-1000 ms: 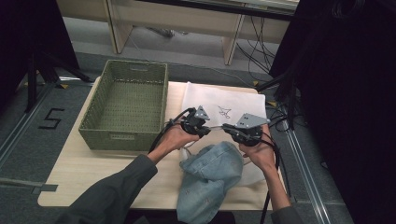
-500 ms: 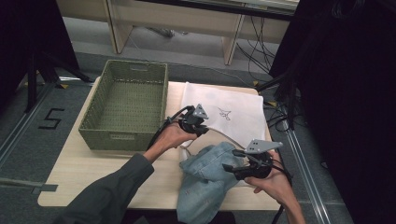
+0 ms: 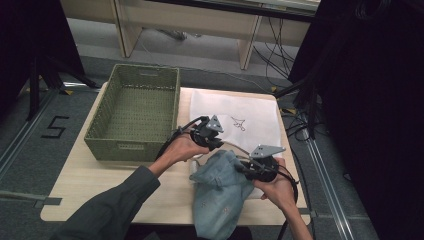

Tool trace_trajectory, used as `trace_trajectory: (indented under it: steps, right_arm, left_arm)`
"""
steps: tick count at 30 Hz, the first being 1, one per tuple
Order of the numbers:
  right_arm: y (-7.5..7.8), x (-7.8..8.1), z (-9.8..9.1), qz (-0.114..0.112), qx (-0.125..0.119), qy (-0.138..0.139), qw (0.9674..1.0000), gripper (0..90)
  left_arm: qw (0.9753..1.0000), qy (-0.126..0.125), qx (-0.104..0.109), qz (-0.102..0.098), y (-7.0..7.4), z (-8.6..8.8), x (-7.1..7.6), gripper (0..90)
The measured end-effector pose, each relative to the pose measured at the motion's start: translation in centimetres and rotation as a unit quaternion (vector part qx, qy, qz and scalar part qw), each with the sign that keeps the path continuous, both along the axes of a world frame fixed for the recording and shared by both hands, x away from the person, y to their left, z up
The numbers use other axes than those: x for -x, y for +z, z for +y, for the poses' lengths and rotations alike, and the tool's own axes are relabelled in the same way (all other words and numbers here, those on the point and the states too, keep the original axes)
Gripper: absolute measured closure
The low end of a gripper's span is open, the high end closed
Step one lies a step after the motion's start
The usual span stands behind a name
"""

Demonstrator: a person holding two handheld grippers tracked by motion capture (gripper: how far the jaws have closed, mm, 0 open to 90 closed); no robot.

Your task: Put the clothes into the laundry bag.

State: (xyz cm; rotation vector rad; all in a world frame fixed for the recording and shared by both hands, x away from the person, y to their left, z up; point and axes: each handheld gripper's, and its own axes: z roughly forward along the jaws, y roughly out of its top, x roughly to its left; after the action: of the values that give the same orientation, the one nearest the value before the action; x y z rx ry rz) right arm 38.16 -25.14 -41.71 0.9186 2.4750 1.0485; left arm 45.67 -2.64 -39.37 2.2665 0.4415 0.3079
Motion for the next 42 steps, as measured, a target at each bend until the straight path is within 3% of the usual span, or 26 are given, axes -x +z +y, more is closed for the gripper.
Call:
trace_trajectory:
  steps: [2, 5, 8, 9, 10, 11, 12, 13, 15, 19, 21, 22, 25, 26, 27, 28, 29, 31, 32, 35, 36, 39, 40, 42]
  right_arm:
    - [1.3, -0.9, 0.2, -0.010, -0.009, -0.016, 0.9998, 78.4]
    - [1.9, -2.4, 0.6, -0.014, -0.004, -0.040, 0.9991, 78.5]
    - [0.3, -4.6, 0.8, 0.009, 0.026, -0.065, 0.9975, 78.5]
    - [-0.8, -5.2, 0.9, 0.013, 0.019, -0.083, 0.9963, 78.5]
    - [-2.3, -6.1, 0.7, 0.013, 0.034, -0.094, 0.9949, 78.4]
    - [-2.6, -6.3, 0.7, 0.034, 0.040, -0.099, 0.9937, 78.4]
    - [-3.4, -6.6, 0.7, 0.022, 0.035, -0.106, 0.9935, 78.3]
    - [-3.3, -6.6, 0.6, 0.043, 0.041, -0.110, 0.9921, 78.2]
    - [-3.2, -6.9, 0.3, 0.020, 0.051, -0.109, 0.9926, 77.6]
    - [-2.4, -6.4, 0.1, 0.020, 0.033, -0.120, 0.9921, 68.3]
    - [-1.0, -5.6, 0.0, 0.018, -0.003, -0.132, 0.9910, 60.4]
    - [-0.1, -5.1, -0.4, -0.004, -0.020, -0.117, 0.9929, 56.3]
    - [2.4, -3.5, -0.6, -0.032, -0.058, -0.083, 0.9943, 48.4]
    - [3.2, -2.5, -0.4, -0.039, -0.081, -0.055, 0.9944, 46.6]
    - [3.5, -2.1, -0.3, -0.035, -0.088, -0.049, 0.9943, 46.4]
    - [3.9, -1.3, 0.0, -0.028, -0.090, -0.023, 0.9952, 45.1]
    - [4.0, -0.9, 0.4, -0.036, -0.085, -0.008, 0.9957, 44.3]
    - [3.6, -0.4, 1.3, -0.018, -0.073, 0.015, 0.9970, 42.8]
    - [3.2, -0.5, 1.8, -0.020, -0.069, 0.025, 0.9971, 42.1]
    - [1.3, -0.8, 3.1, 0.002, -0.043, 0.027, 0.9987, 40.3]
    - [0.2, -1.2, 3.6, 0.002, -0.019, 0.028, 0.9994, 41.2]
    - [-1.8, -2.3, 4.2, -0.014, 0.017, 0.020, 0.9996, 61.3]
    - [-1.8, -2.9, 4.2, -0.008, 0.018, 0.014, 0.9997, 72.0]
    - [-1.3, -3.6, 3.8, -0.018, 0.029, 0.011, 0.9994, 80.3]
  left_arm:
    - [1.0000, 0.001, 0.003, 0.000, 0.1, 0.2, 0.1, 86.4]
    - [1.0000, 0.004, 0.009, 0.000, 0.2, 0.5, 0.0, 86.5]
    - [1.0000, 0.000, 0.006, 0.001, 0.2, 0.8, -0.2, 86.5]
    - [1.0000, -0.001, 0.003, 0.001, 0.2, 1.0, -0.2, 86.5]
    - [1.0000, -0.001, 0.004, 0.000, 0.2, 1.1, -0.2, 86.5]
    - [1.0000, 0.003, 0.007, 0.002, 0.2, 1.2, -0.1, 86.5]
    - [1.0000, 0.001, 0.004, 0.001, 0.2, 1.3, -0.2, 86.5]
    - [0.9999, -0.006, -0.008, 0.001, 0.2, 1.5, -0.3, 86.5]
    - [1.0000, 0.005, 0.006, 0.005, 0.1, 1.5, -0.4, 86.4]
    - [0.9999, 0.010, 0.011, 0.009, 0.0, 1.5, -0.5, 86.3]
    - [0.9997, 0.013, 0.017, 0.012, 0.0, 1.6, -0.5, 86.2]
    - [0.9997, 0.012, 0.019, 0.011, 0.1, 1.7, -0.6, 86.1]
    - [0.9994, 0.018, 0.024, 0.016, 0.1, 1.9, -0.9, 86.2]
    - [0.9993, 0.021, 0.026, 0.019, 0.1, 1.9, -0.9, 86.2]
    - [0.9994, 0.018, 0.023, 0.017, 0.1, 2.0, -0.9, 86.1]
    - [0.9994, 0.019, 0.023, 0.021, 0.1, 1.9, -0.9, 86.1]
    - [0.9994, 0.018, 0.022, 0.020, 0.1, 1.9, -0.9, 86.1]
    - [0.9994, 0.017, 0.023, 0.018, 0.0, 1.8, -0.9, 86.0]
    - [0.9994, 0.019, 0.024, 0.020, 0.0, 1.7, -0.9, 86.0]
    - [0.9996, 0.012, 0.018, 0.017, 0.1, 1.8, -0.9, 86.0]
    - [0.9996, 0.014, 0.018, 0.019, 0.1, 1.8, -0.9, 86.1]
    - [0.9996, 0.013, 0.018, 0.019, 0.1, 1.9, -0.9, 86.1]
    - [0.9998, 0.008, 0.009, 0.017, 0.2, 1.9, -0.9, 86.2]
    - [0.9995, 0.013, 0.021, 0.017, 0.3, 1.9, -0.7, 86.2]
